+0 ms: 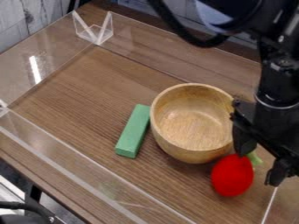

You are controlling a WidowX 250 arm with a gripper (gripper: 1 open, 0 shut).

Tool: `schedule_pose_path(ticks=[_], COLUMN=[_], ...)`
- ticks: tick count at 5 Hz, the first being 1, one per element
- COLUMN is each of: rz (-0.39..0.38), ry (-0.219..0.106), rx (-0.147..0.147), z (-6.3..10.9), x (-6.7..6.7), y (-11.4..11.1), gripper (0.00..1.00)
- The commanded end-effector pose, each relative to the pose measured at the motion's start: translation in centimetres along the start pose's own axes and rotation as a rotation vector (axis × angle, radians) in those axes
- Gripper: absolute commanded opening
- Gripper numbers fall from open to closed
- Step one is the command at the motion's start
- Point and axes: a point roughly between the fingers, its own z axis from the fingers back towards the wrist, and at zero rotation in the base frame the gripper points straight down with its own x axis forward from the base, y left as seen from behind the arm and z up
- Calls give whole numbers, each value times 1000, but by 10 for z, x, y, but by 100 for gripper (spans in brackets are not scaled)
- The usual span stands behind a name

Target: Move the red object to the right

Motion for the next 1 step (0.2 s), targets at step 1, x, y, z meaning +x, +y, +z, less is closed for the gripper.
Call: schedule_pose_path(ticks=[1], rz=[24], ry=[-45], rx=[0], z=[8], x=[6], y=[1], gripper=[100])
